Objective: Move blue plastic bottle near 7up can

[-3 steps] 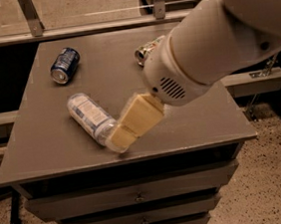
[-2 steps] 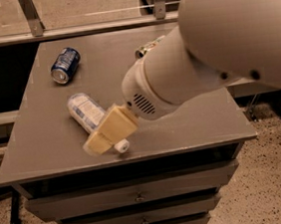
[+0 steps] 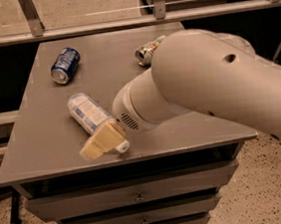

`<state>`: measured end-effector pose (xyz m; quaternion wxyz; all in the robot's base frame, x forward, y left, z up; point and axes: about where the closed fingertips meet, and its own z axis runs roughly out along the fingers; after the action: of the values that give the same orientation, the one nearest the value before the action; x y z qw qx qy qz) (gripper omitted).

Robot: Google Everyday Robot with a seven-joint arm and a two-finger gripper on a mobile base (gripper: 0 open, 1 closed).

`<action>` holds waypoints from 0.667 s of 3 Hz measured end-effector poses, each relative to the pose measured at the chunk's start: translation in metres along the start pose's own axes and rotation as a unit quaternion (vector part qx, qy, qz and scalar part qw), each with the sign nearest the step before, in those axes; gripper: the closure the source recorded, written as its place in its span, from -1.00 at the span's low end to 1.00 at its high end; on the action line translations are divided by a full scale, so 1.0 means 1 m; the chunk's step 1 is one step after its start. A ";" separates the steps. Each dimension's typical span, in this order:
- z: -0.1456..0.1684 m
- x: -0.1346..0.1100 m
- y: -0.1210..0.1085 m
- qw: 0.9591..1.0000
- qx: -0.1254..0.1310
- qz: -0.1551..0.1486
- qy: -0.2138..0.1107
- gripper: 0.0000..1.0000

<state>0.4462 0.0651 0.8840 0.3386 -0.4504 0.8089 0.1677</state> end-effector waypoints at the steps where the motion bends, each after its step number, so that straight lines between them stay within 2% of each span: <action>1: 0.021 0.011 -0.003 1.000 0.003 0.007 0.001 -1.00; 2: 0.038 0.013 -0.001 1.000 -0.003 0.018 -0.002 -1.00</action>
Offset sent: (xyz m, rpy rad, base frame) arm 0.0184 0.0247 -0.0556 0.0489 0.0536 -0.0320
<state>0.4575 0.0783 0.8478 0.3356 -0.4365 0.8157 0.1775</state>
